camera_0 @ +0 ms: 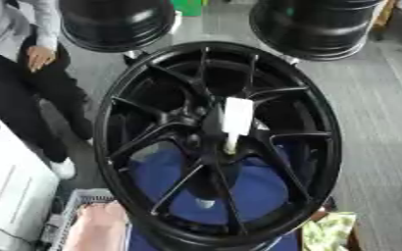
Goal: Pull the pin out of the wheel hub.
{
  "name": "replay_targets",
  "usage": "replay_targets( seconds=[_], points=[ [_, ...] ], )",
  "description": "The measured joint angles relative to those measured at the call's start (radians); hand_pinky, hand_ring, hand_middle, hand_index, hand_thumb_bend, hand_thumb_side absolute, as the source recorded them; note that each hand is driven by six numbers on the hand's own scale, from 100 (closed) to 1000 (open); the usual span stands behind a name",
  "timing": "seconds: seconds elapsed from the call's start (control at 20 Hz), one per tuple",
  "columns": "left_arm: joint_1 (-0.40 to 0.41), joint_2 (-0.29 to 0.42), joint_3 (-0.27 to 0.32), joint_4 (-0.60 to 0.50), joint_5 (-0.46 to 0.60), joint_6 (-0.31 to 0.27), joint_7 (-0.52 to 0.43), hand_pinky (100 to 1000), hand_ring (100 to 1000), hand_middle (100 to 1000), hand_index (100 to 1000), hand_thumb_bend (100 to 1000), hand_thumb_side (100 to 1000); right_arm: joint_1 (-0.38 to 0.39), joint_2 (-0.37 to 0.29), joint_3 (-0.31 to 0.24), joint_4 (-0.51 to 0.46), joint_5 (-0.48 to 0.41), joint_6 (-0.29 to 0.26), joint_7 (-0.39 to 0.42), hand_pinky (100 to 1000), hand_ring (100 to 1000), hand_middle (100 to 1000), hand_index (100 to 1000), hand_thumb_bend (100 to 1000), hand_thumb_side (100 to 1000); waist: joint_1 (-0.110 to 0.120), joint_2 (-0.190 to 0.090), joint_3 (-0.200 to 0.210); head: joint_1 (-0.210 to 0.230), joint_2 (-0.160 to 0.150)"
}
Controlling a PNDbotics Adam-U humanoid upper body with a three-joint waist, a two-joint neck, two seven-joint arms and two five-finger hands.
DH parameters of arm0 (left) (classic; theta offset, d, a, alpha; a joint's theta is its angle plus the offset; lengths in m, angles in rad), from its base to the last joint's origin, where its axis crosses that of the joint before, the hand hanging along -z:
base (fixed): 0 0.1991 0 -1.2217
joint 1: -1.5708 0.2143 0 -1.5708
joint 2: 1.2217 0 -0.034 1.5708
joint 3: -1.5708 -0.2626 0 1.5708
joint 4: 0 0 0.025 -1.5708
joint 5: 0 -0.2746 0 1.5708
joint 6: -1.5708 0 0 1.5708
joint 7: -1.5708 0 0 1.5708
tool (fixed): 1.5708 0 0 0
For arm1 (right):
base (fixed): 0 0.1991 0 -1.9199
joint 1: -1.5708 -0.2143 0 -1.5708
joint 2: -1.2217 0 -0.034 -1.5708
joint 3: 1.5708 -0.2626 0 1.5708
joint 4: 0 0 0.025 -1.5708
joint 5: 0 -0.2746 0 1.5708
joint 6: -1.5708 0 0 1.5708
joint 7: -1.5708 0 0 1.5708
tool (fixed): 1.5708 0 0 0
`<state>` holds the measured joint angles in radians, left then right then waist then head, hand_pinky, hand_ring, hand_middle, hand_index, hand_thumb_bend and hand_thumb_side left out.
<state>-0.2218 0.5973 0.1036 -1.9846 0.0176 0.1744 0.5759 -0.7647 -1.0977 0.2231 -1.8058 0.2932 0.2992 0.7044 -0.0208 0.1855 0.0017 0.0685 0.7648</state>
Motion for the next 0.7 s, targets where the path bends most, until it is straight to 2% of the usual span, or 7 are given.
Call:
replay_targets(
  seconds=[0.4, 0.6, 0.7],
  points=[
    [-0.002, 0.000, 0.000, 0.000, 0.000, 0.000, 0.000, 620, 1000, 744, 755, 502, 725, -0.034, 0.001, 0.018, 0.000, 0.013, -0.003, 0.018, 878, 823, 821, 895, 100, 232, 0.000, -0.001, 0.002, -0.001, 0.000],
    [-0.002, 0.000, 0.000, 0.000, 0.000, 0.000, -0.001, 621, 1000, 745, 755, 501, 725, -0.097, 0.007, 0.056, 0.000, 0.030, -0.015, 0.055, 882, 844, 839, 906, 100, 261, 0.000, -0.001, -0.003, -0.001, 0.000],
    [-0.002, 0.001, 0.000, 0.000, 0.000, 0.001, -0.002, 621, 1000, 745, 755, 501, 725, -0.142, 0.023, 0.085, 0.000, 0.039, -0.022, 0.084, 884, 859, 851, 913, 100, 308, 0.000, -0.001, -0.005, -0.002, 0.000]
  ],
)
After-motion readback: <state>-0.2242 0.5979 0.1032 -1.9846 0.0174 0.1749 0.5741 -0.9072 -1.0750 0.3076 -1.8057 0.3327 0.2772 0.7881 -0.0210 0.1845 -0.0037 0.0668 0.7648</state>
